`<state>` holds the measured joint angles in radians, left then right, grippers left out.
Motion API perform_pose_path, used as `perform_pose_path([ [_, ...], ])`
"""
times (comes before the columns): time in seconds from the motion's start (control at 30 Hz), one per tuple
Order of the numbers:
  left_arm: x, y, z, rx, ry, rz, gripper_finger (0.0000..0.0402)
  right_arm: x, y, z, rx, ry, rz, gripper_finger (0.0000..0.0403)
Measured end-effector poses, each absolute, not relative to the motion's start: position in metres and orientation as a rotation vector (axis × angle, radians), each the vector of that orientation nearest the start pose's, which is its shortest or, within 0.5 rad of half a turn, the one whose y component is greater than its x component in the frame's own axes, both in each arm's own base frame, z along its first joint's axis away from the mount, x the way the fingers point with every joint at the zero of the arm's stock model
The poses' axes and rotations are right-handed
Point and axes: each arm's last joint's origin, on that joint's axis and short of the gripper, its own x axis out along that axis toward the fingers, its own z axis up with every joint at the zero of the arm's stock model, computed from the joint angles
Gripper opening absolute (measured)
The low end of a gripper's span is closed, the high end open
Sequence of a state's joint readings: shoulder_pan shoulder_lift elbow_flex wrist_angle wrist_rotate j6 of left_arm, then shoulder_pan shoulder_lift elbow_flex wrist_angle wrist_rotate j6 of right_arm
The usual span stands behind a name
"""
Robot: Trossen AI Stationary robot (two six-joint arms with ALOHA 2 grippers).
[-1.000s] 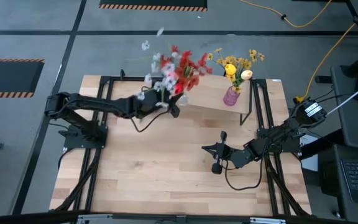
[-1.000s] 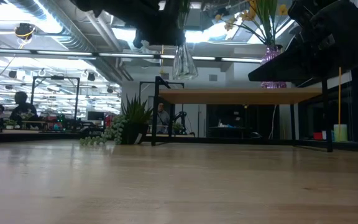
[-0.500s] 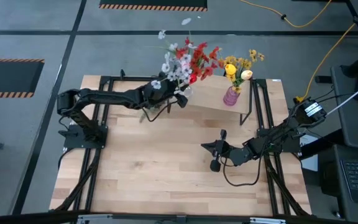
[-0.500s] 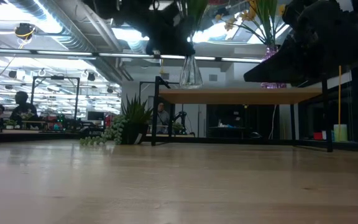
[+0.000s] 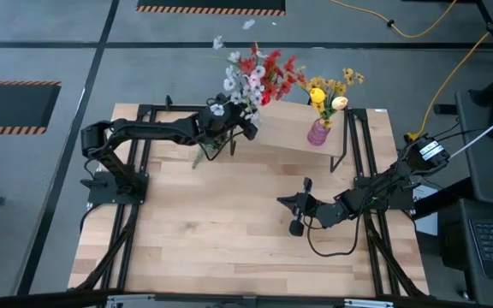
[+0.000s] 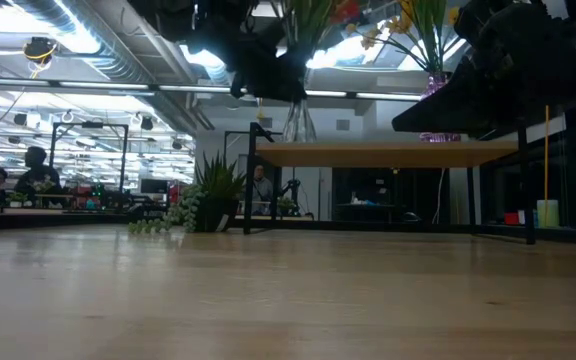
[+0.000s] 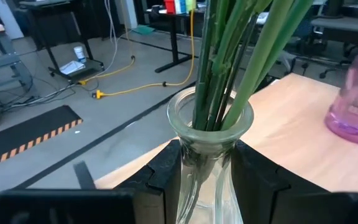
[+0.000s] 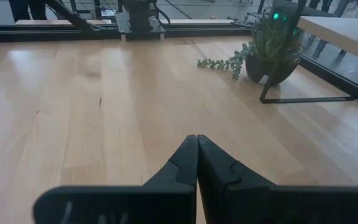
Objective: Pick and place flowers into a vace then onto a shelf
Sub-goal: Put the transparent vase on the shelf, then return to Home Position
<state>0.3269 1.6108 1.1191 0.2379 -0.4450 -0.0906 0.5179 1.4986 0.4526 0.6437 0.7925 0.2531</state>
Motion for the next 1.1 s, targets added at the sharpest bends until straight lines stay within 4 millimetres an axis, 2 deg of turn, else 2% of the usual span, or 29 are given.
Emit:
perform_pose_path([
  [0.2, 0.347, 0.138, 0.273, -0.074, 0.211, 0.792, 0.0117, 0.233, 0.109, 0.15, 0.001, 0.285, -0.308, 0.0006],
  [0.43, 0.352, 0.139, 0.269, -0.061, 0.206, 0.757, 0.0122, 0.233, 0.109, 0.149, -0.005, 0.293, -0.309, 0.0006],
  [0.8, 0.35, 0.131, 0.267, -0.042, 0.272, 0.724, 0.017, 0.232, 0.109, 0.148, -0.014, 0.305, -0.311, 0.0006],
  [1.1, 0.348, 0.128, 0.274, -0.011, 0.256, 0.722, 0.0205, 0.232, 0.109, 0.148, -0.014, 0.305, -0.31, 0.0006],
])
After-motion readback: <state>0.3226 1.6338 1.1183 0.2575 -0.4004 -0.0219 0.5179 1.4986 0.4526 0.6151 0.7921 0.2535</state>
